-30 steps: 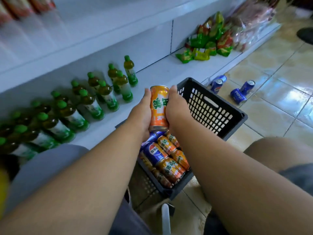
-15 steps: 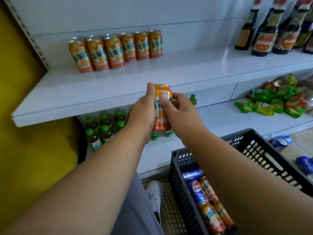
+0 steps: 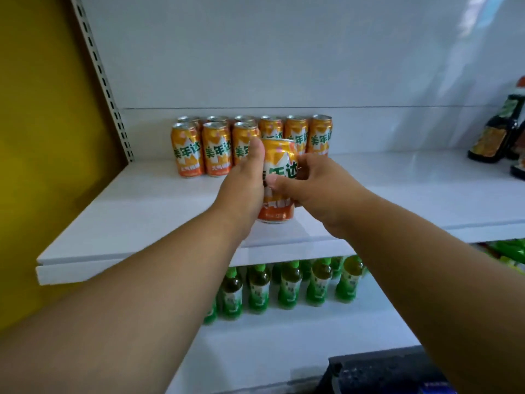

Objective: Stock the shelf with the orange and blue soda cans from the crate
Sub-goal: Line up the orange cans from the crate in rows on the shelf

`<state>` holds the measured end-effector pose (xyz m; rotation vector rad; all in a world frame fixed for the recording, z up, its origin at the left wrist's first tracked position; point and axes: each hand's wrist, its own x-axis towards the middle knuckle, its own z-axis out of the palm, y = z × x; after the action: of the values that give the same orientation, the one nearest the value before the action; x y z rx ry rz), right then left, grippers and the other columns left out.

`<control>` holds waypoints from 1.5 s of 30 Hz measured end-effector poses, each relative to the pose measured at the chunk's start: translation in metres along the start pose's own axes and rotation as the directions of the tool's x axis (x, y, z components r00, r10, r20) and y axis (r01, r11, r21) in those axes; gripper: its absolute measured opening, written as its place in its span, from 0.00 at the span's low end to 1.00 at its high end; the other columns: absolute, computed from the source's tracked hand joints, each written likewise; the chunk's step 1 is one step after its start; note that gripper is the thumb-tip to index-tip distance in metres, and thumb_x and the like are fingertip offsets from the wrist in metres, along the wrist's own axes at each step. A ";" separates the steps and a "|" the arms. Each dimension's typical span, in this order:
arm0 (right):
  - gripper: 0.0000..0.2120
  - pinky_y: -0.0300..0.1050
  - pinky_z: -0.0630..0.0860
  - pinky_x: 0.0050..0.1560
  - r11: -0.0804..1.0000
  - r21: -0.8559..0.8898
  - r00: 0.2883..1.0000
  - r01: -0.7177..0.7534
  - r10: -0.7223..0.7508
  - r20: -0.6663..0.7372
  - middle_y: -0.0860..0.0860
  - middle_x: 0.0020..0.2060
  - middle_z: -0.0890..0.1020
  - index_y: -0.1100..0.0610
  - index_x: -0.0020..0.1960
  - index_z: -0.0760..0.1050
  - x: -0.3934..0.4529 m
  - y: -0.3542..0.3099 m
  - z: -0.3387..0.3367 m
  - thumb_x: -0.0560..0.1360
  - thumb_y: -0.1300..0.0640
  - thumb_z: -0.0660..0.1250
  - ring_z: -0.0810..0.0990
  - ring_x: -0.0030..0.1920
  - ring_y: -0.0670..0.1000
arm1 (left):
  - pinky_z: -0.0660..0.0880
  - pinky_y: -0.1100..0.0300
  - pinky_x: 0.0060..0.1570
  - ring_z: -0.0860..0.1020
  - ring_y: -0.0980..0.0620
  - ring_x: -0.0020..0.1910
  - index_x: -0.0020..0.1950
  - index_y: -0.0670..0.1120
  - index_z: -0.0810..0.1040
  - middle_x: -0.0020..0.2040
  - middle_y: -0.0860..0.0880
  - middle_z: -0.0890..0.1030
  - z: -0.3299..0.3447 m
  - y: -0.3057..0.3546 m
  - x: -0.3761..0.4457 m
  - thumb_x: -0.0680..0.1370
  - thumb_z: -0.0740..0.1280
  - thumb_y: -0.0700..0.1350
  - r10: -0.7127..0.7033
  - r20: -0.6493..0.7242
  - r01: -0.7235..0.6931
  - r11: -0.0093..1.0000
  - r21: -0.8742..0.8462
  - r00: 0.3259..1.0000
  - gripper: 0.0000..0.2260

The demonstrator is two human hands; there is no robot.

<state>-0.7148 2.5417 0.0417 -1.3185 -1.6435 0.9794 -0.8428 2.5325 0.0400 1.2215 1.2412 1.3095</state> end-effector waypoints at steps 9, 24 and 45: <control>0.18 0.45 0.78 0.51 0.985 -0.171 0.979 0.024 -0.058 -0.194 0.43 0.45 0.79 0.48 0.55 0.69 0.094 0.033 0.005 0.72 0.50 0.75 0.80 0.50 0.48 | 0.74 0.56 0.52 0.76 0.50 0.53 0.62 0.53 0.72 0.56 0.51 0.77 0.012 -0.033 0.093 0.84 0.56 0.45 0.066 -0.203 -0.006 0.958 0.286 0.977 0.09; 0.27 0.54 0.77 0.58 0.960 -0.281 0.943 -0.024 -0.071 -0.324 0.52 0.60 0.78 0.53 0.66 0.67 0.152 0.050 0.015 0.73 0.50 0.74 0.78 0.59 0.55 | 0.68 0.64 0.47 0.73 0.55 0.54 0.69 0.53 0.69 0.55 0.57 0.73 0.016 -0.056 0.111 0.80 0.62 0.39 0.145 -0.214 -0.067 0.940 0.335 0.966 0.18; 0.28 0.53 0.74 0.57 0.901 -0.417 0.910 -0.121 -0.067 -0.409 0.58 0.65 0.73 0.60 0.69 0.64 0.168 0.046 0.034 0.75 0.54 0.72 0.75 0.64 0.60 | 0.71 0.60 0.57 0.72 0.50 0.64 0.73 0.50 0.65 0.69 0.50 0.70 0.013 -0.062 0.119 0.79 0.64 0.41 0.182 -0.242 -0.097 0.940 0.326 0.953 0.23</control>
<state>-0.7524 2.7109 0.0052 -1.7118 -1.5518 0.3023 -0.8399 2.6561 -0.0147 1.4077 1.6284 1.4599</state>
